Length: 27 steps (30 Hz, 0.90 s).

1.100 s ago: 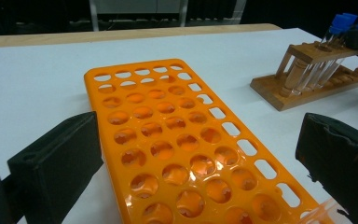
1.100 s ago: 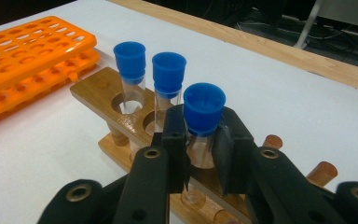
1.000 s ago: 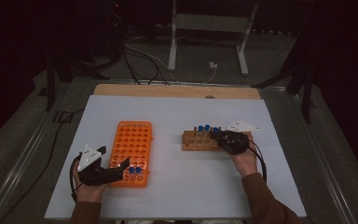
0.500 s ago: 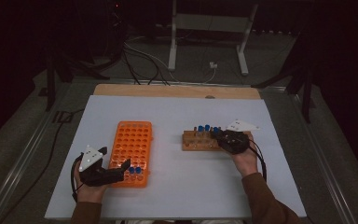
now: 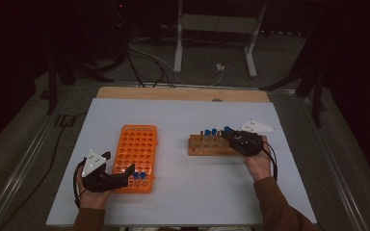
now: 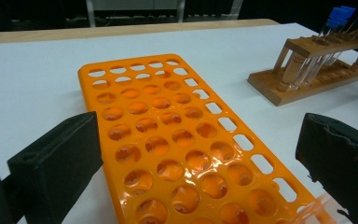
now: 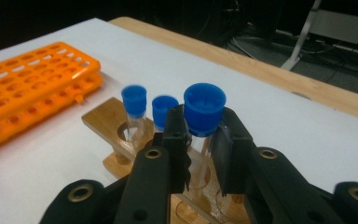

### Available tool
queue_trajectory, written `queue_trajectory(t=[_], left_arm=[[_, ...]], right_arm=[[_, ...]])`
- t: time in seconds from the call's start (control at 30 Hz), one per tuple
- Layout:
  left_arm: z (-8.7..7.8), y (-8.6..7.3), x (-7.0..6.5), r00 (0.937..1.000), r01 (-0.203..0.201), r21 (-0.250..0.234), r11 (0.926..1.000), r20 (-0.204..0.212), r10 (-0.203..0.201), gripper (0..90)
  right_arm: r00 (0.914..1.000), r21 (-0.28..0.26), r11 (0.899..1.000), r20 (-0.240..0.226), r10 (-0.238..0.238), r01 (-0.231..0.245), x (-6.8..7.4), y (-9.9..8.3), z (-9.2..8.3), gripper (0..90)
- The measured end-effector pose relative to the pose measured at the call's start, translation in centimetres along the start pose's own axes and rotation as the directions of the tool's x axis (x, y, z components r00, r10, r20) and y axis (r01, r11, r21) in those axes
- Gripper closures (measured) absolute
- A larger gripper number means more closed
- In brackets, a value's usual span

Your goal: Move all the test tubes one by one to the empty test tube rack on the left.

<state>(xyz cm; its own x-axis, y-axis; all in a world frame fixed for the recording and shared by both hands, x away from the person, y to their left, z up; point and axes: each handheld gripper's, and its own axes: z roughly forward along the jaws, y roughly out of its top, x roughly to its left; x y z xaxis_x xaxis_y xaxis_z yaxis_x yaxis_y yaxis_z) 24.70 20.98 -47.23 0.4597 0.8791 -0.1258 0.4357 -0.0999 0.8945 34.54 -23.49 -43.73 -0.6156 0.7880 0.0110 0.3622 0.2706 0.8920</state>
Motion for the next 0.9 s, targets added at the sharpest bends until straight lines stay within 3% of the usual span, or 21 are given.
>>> queue_trajectory(t=[0.27,0.47,0.63,0.9], left_arm=[[0.0,0.0,-0.1,1.0000,0.002,-0.002,1.0000,0.003,-0.002,1.1],[-0.1,0.2,-0.1,1.0000,0.003,-0.009,1.0000,0.003,-0.003,1.1],[-0.3,0.5,-0.3,1.0000,-0.003,-0.021,0.9998,0.008,0.003,1.2],[-0.7,1.8,-1.3,0.9991,-0.033,-0.055,0.9979,0.027,0.034,1.7]], right_arm=[[1.0000,-0.055,0.998,0.001,0.009,-0.009,0.2,1.1,-1.4,76.7],[0.9998,-0.082,0.996,-0.005,-0.021,0.020,0.9,2.1,-2.3,76.7],[0.9985,-0.093,0.995,-0.043,-0.033,0.029,1.7,2.4,-2.6,76.7],[0.9921,-0.081,0.996,-0.121,-0.032,0.023,3.6,2.8,-1.5,76.7]])
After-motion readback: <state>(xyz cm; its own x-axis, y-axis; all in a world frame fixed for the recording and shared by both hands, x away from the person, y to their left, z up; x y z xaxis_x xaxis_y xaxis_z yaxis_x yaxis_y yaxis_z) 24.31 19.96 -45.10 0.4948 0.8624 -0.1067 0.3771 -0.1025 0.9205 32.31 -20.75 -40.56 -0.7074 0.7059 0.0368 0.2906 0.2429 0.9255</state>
